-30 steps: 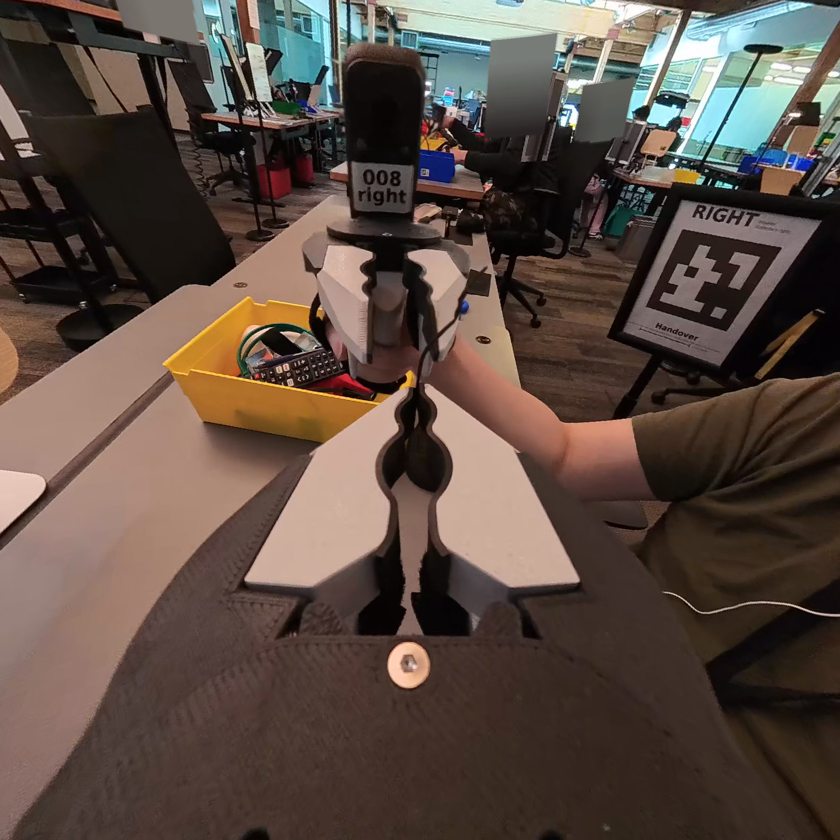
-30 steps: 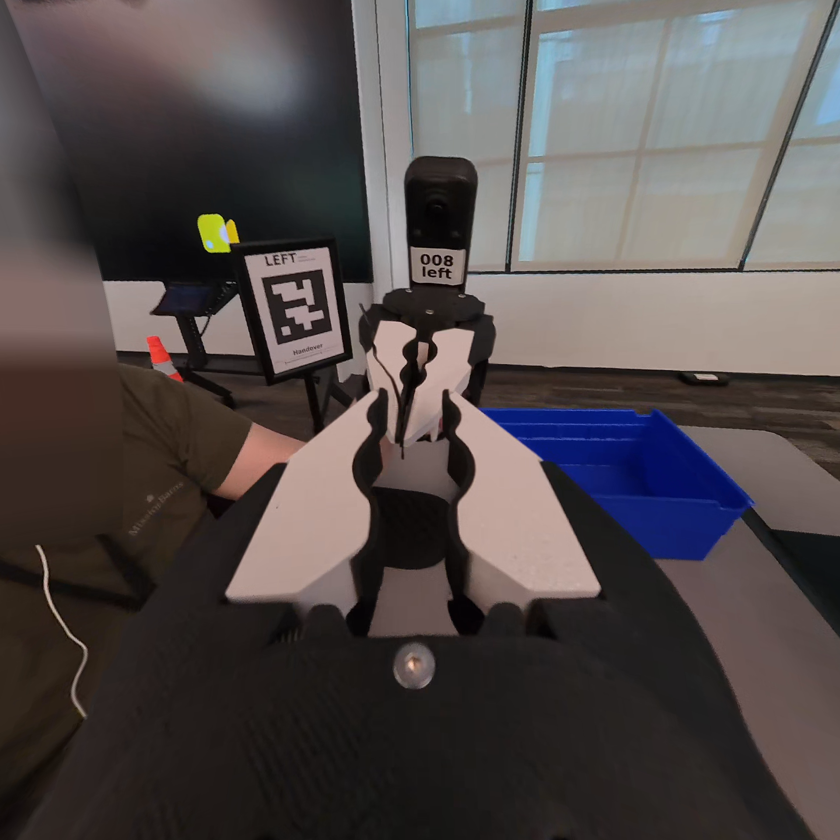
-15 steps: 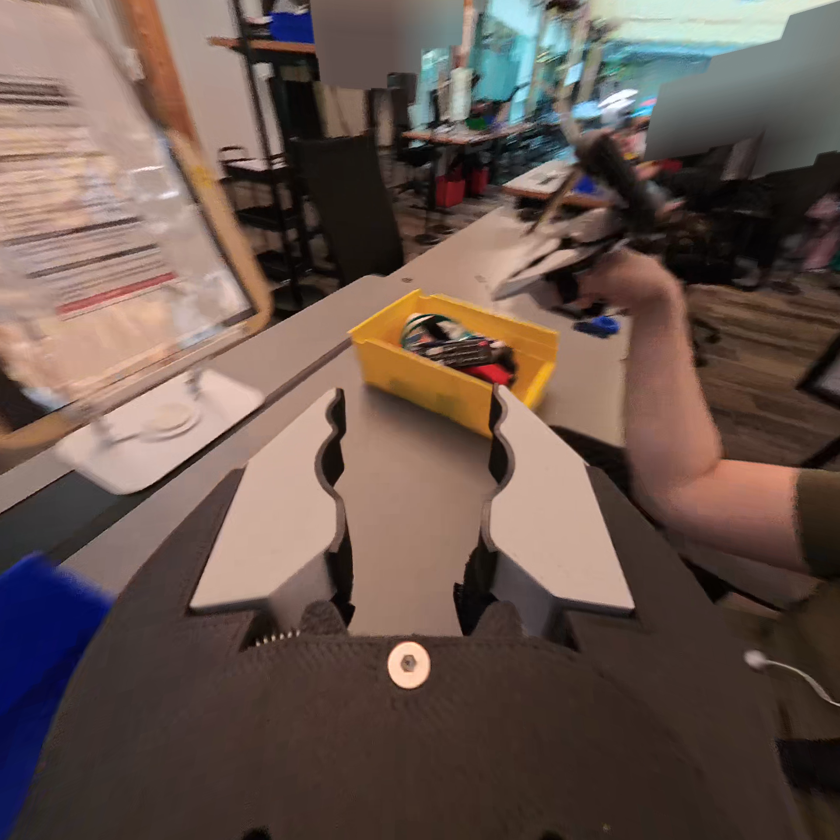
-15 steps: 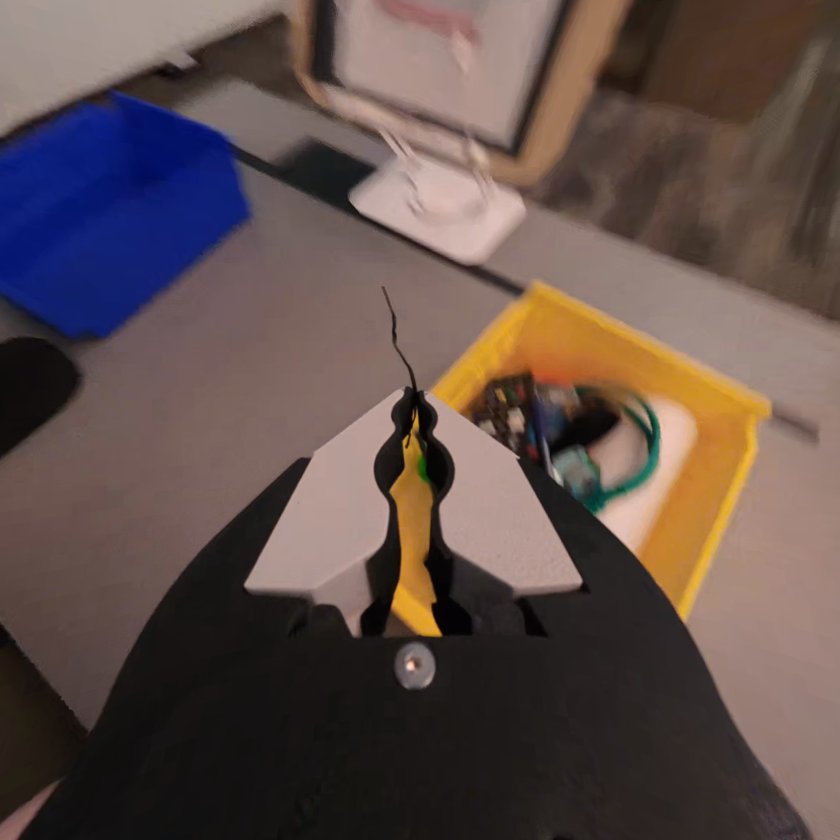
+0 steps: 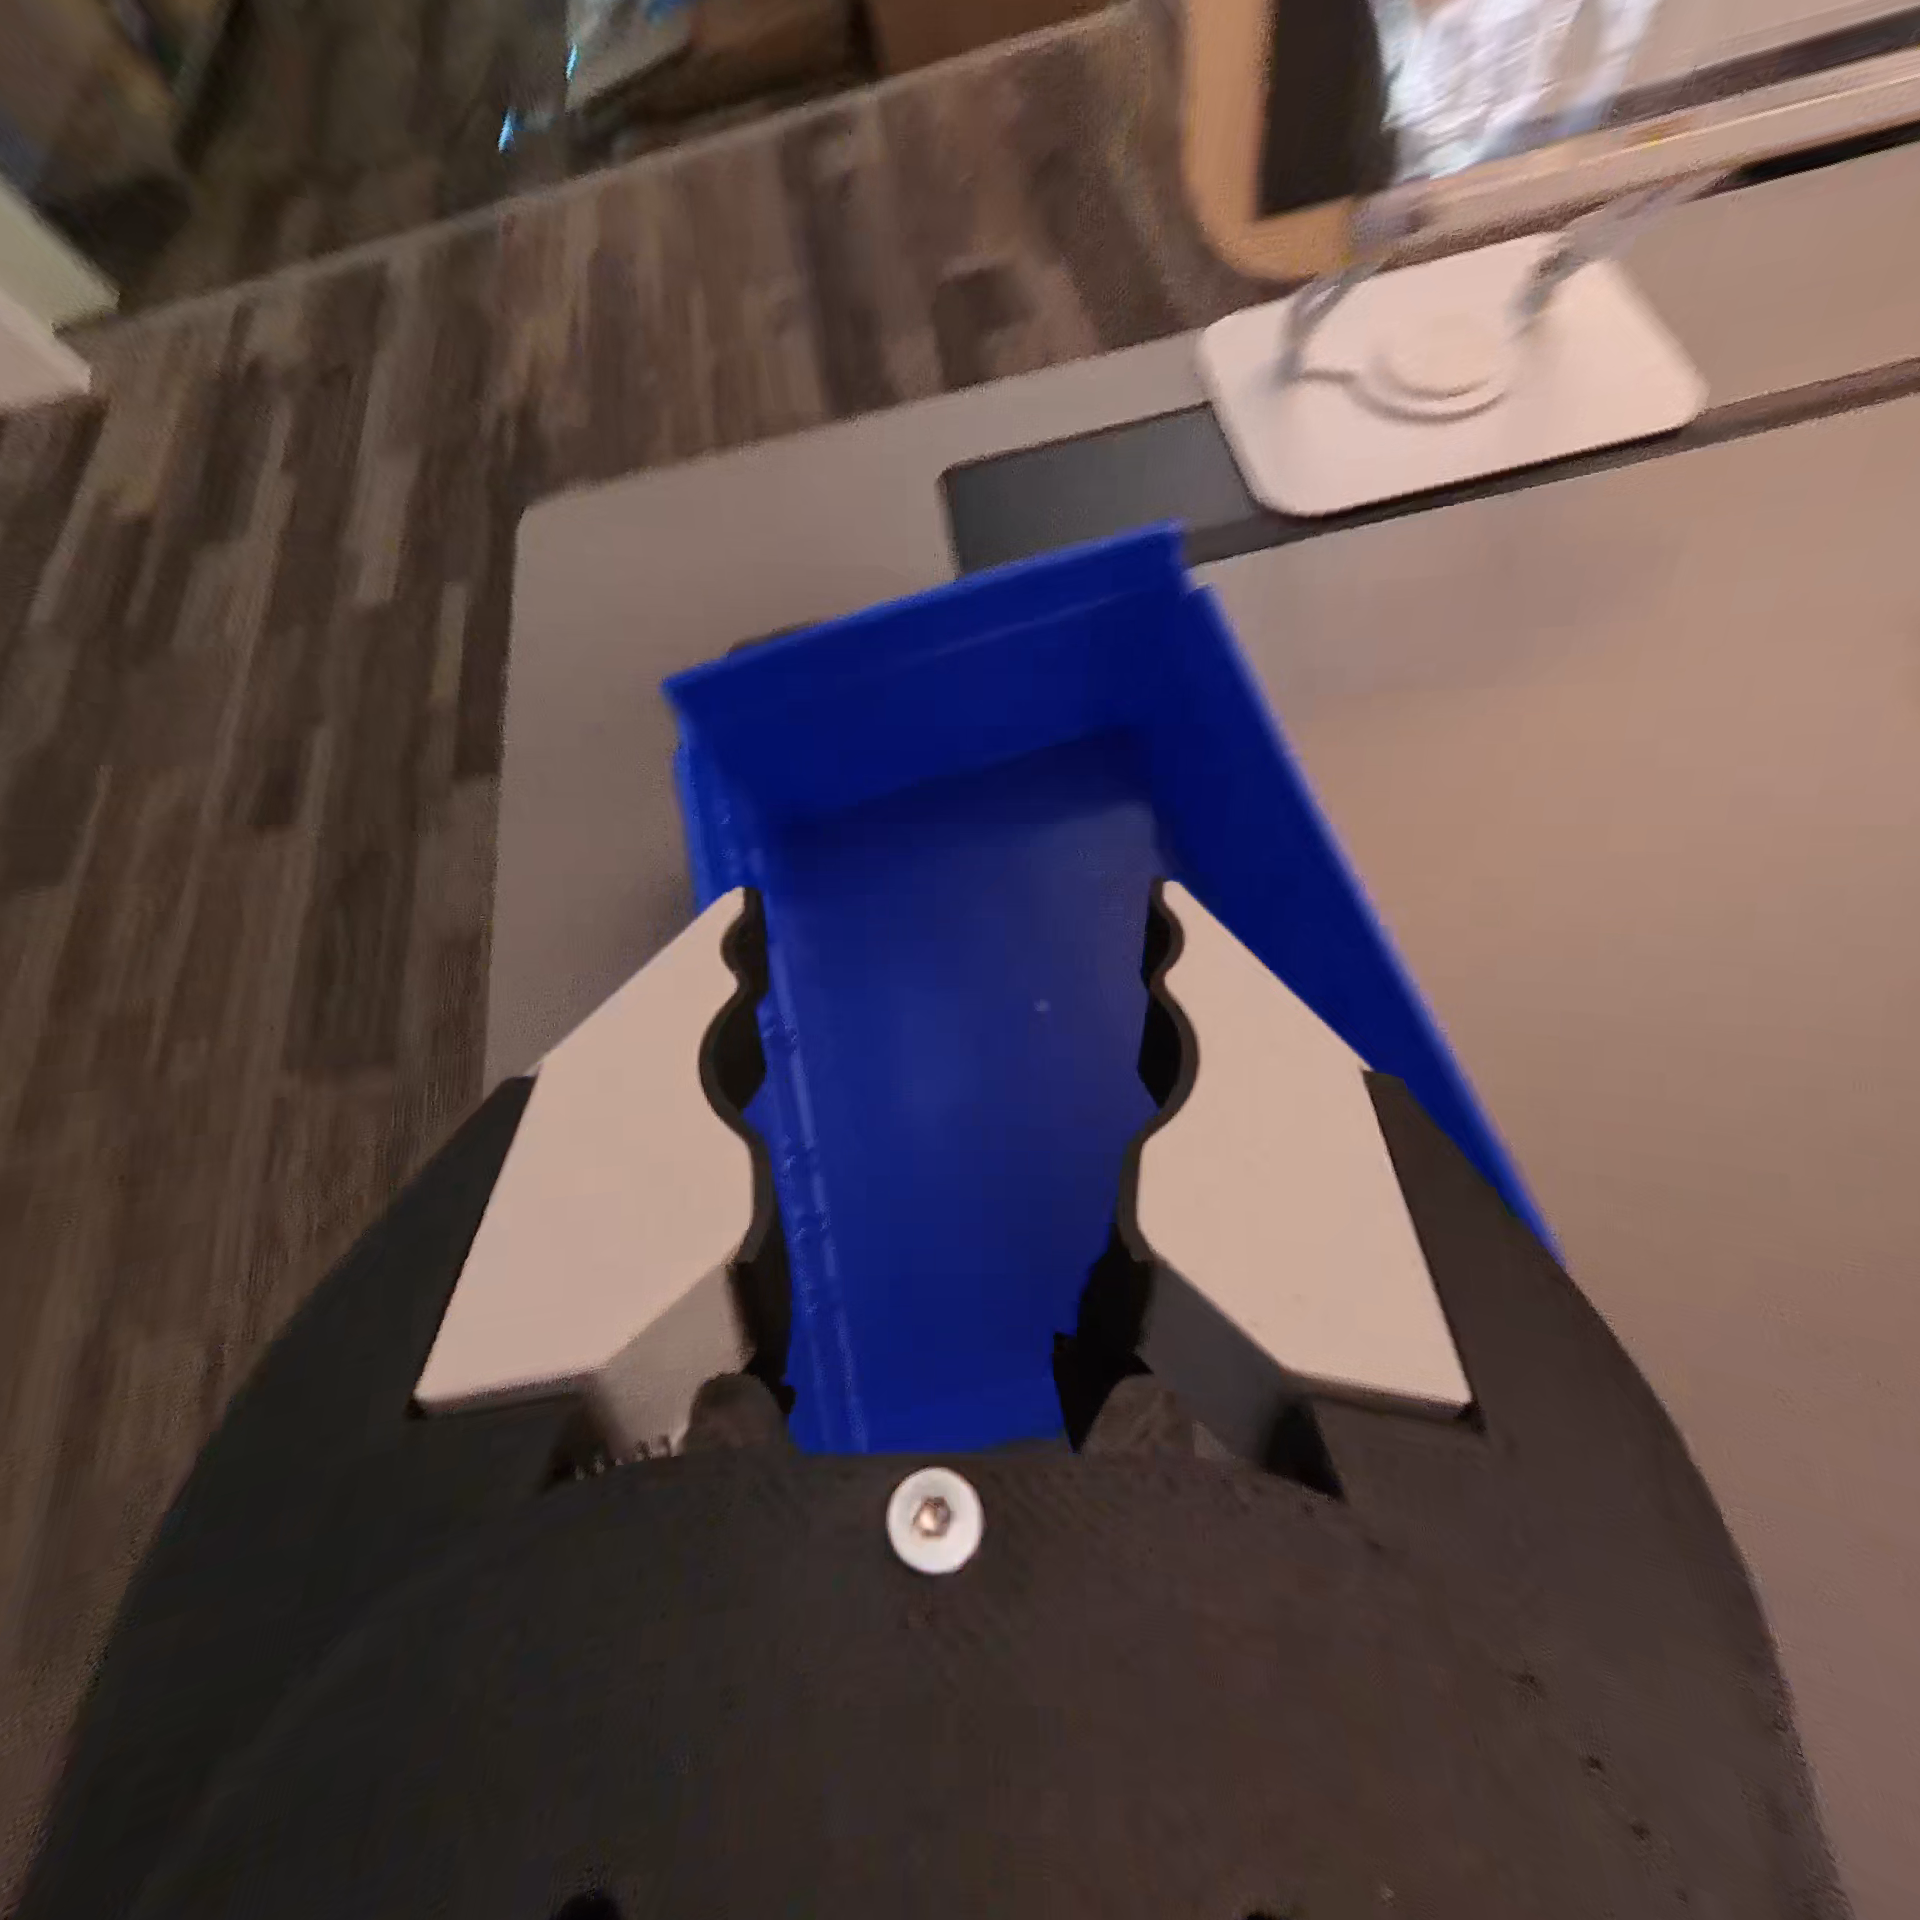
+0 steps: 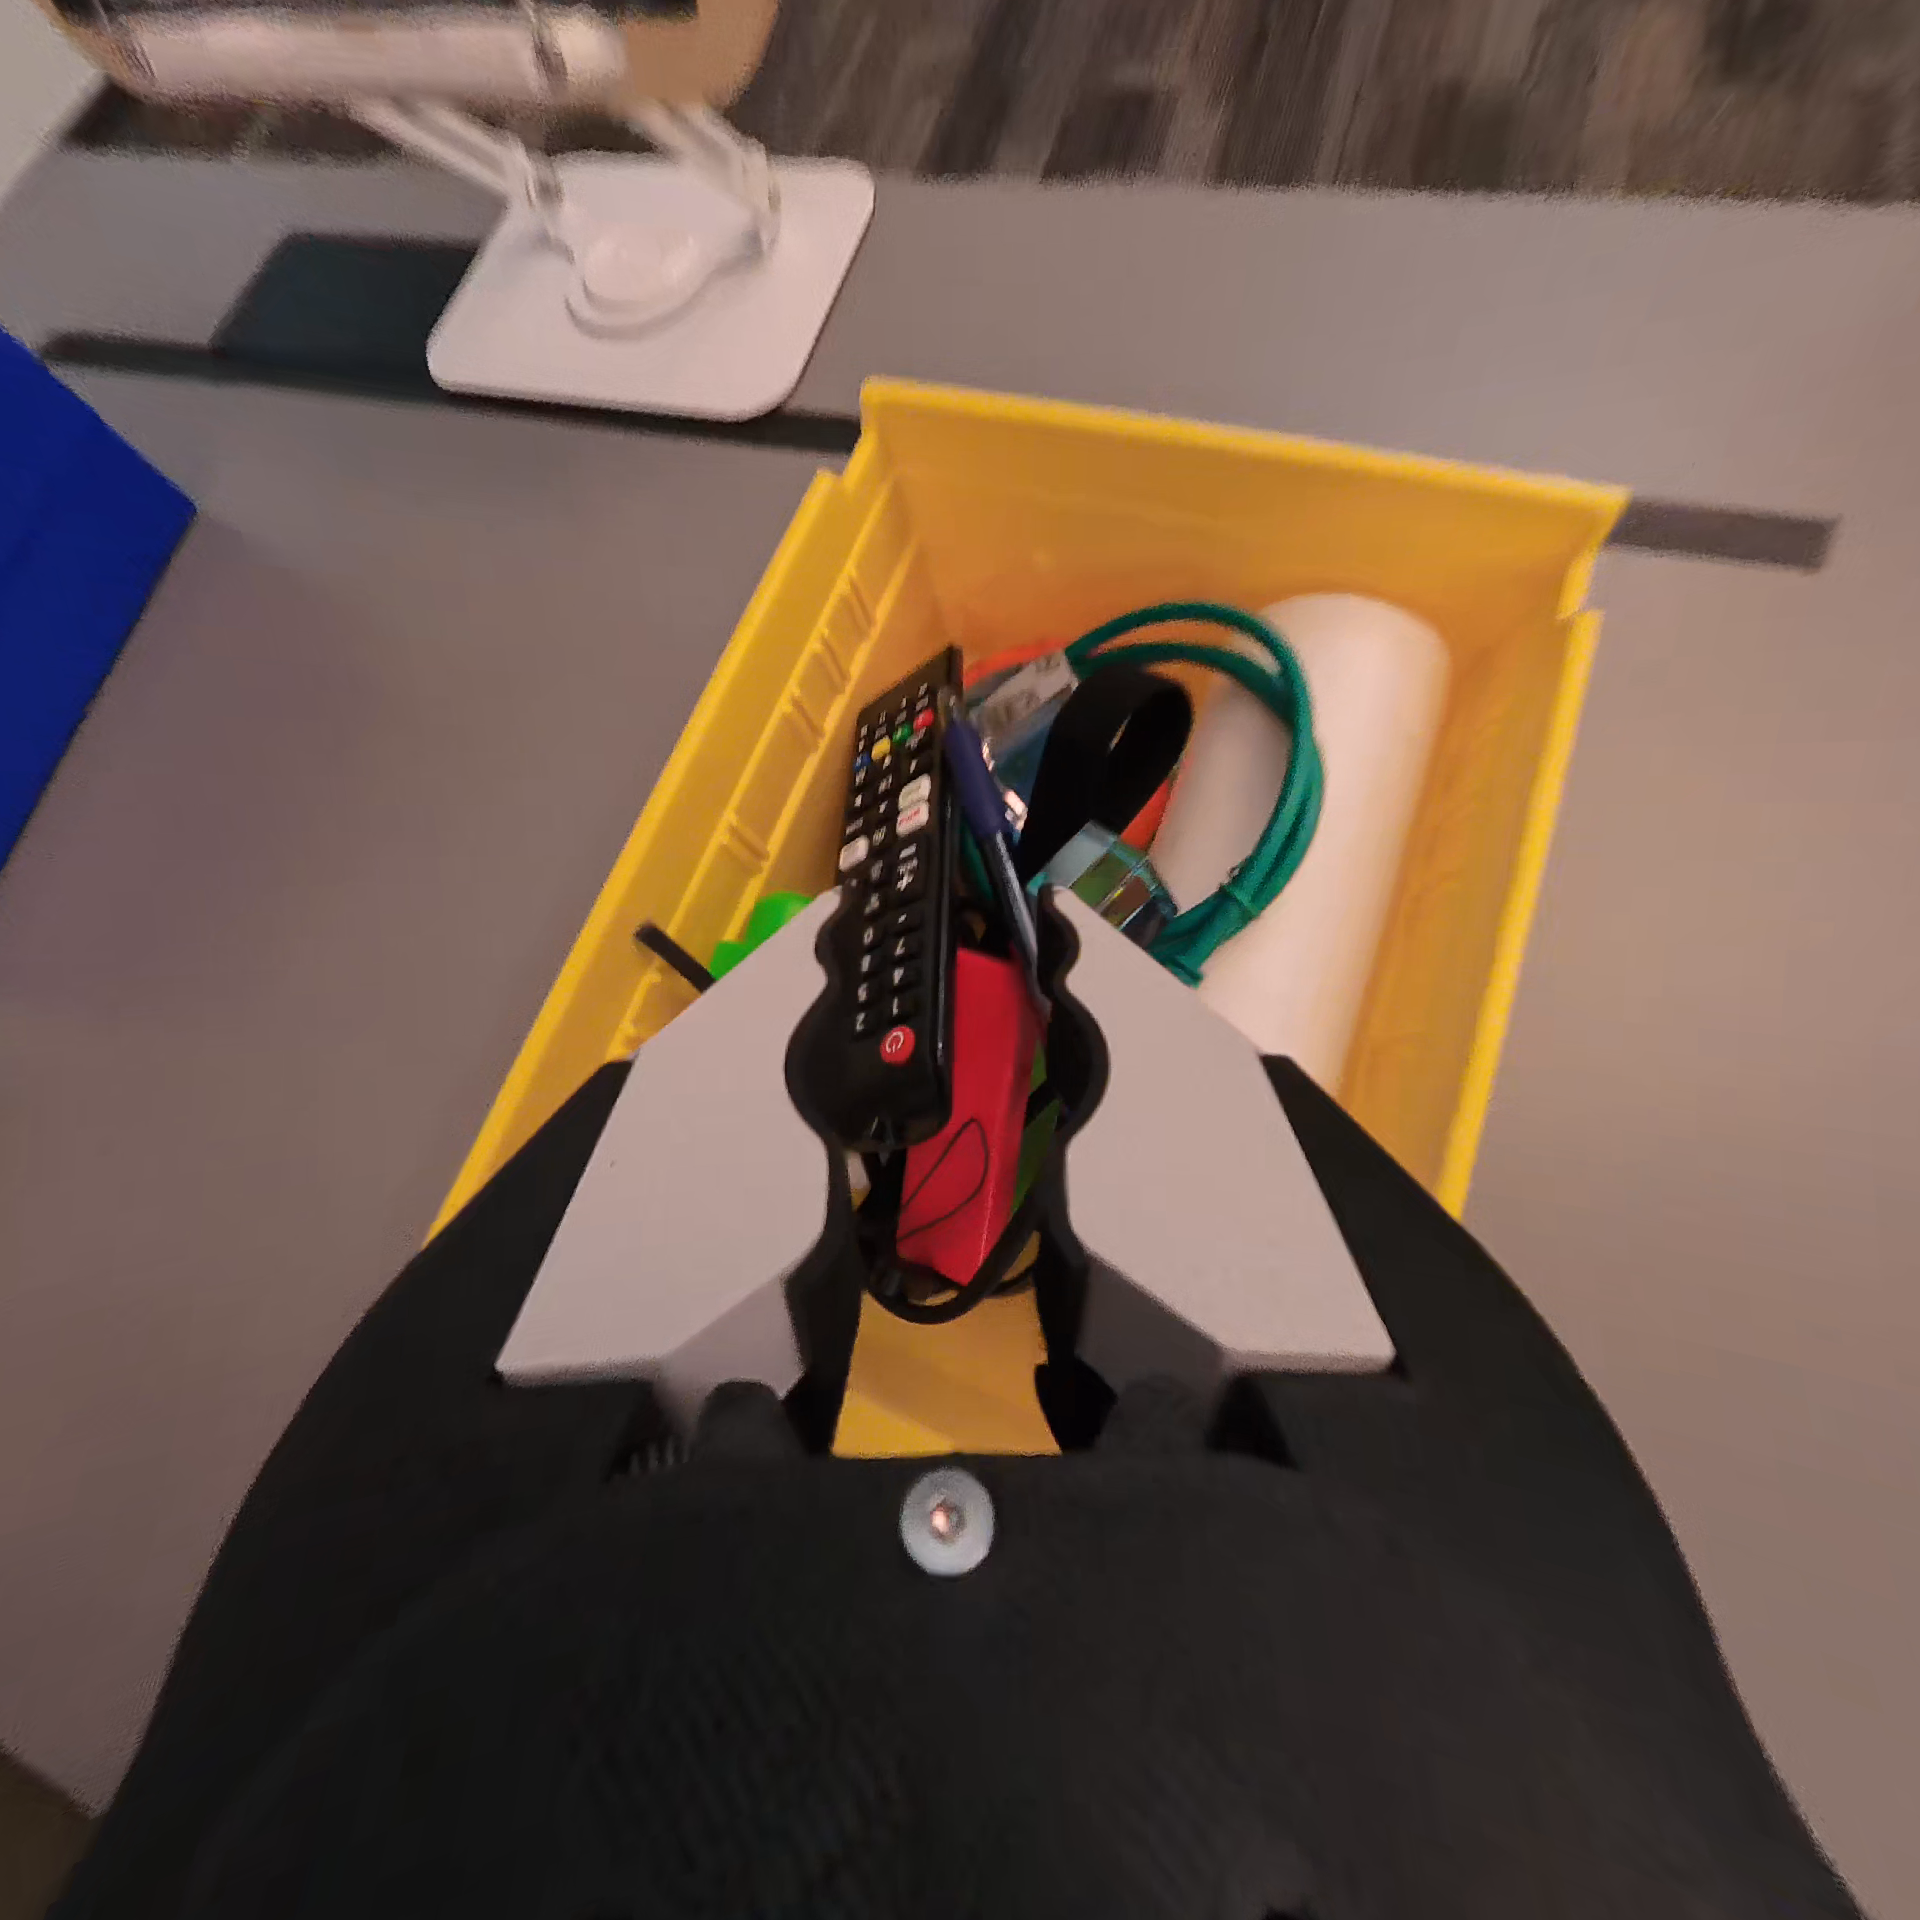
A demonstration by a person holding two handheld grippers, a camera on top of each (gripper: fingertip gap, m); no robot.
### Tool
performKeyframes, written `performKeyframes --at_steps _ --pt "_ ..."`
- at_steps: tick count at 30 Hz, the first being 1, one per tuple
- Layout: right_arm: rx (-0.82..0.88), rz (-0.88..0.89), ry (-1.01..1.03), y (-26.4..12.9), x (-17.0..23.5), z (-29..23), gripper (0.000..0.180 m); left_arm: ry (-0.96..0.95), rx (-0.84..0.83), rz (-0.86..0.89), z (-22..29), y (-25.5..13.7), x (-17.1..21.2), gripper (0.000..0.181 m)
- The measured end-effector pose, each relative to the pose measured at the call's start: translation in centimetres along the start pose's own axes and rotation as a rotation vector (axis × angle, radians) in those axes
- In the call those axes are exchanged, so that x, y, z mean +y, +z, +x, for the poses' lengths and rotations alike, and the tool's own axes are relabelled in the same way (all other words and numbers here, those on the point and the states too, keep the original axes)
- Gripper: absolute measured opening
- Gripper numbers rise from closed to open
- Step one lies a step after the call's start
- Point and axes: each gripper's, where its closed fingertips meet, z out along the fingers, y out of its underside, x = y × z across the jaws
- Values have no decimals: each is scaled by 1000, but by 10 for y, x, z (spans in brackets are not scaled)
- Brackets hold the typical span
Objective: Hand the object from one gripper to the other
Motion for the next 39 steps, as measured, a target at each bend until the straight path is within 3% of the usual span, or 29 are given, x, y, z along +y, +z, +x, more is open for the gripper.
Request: performKeyframes --at_steps 1,4,9,13,18,19,26,31,39 --pt "9 44 13 -7 -6 2 33 -43 -32 -29 -17 3 10 75" --pt "34 158 56 -26 -21 11 33 -178 -99 -120 -62 11 47 79" --pt "45 283 87 -41 -38 16 33 -299 -3 -270 -80 34 103 76" --pt "40 305 80 -41 -43 13 32 -320 67 -336 -73 55 121 61" --pt "40 274 48 -36 -42 8 32 -290 81 -448 -66 68 139 16" --pt "38 268 42 -35 -42 6 32 -298 114 -446 -61 69 138 3" --pt "28 239 19 -29 -40 2 32 -182 33 -429 -66 69 123 1" --pt "38 240 18 -29 -41 2 32 134 -113 -268 -62 53 66 1" --pt "33 239 26 -30 -38 5 32 567 -259 -238 -6 32 17 1"
